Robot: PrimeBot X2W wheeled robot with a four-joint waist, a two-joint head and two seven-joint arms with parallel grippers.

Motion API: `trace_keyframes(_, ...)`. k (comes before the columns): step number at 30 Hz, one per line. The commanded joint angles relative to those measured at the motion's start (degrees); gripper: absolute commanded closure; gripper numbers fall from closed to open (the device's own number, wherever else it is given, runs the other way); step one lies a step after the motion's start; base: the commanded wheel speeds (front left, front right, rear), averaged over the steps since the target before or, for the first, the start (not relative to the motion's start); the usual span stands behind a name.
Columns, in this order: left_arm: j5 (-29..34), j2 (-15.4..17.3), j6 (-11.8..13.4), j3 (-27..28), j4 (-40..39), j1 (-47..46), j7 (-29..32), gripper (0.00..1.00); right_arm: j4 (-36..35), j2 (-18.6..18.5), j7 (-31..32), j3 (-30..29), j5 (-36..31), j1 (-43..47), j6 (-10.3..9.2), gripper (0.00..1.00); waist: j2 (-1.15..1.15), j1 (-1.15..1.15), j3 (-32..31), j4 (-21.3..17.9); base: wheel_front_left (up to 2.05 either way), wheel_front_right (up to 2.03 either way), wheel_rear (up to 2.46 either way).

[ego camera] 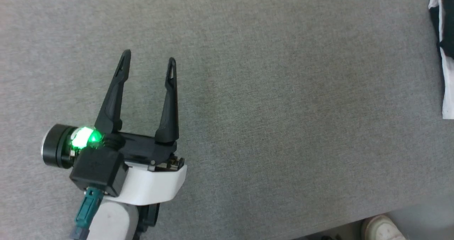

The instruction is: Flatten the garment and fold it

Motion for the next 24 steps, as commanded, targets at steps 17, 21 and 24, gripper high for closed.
trace_keyframes(17,-5.58,-1.59,1.12,1.91,4.66,10.13,-6.43,0.0,-13.03,9.94,-13.82,-6.05,4.82,14.03,-0.12,0.0,0.0,0.0,-19.38,6.2,0.0,0.0,0.0)
trace_keyframes(21,-7.33,-1.61,0.68,2.64,6.37,12.08,-6.7,0.0,-20.52,14.74,-16.43,-9.81,1.5,20.1,-0.12,0.0,0.0,0.0,-22.93,7.63,0.0,0.0,0.0)
trace_keyframes(24,-8.13,-1.24,0.14,2.96,8.07,12.87,-6.78,0.0,-27.34,18.65,-17.72,-12.04,-2.01,24.86,-0.12,0.0,0.0,0.0,-25.03,8.56,0.0,0.0,0.0)
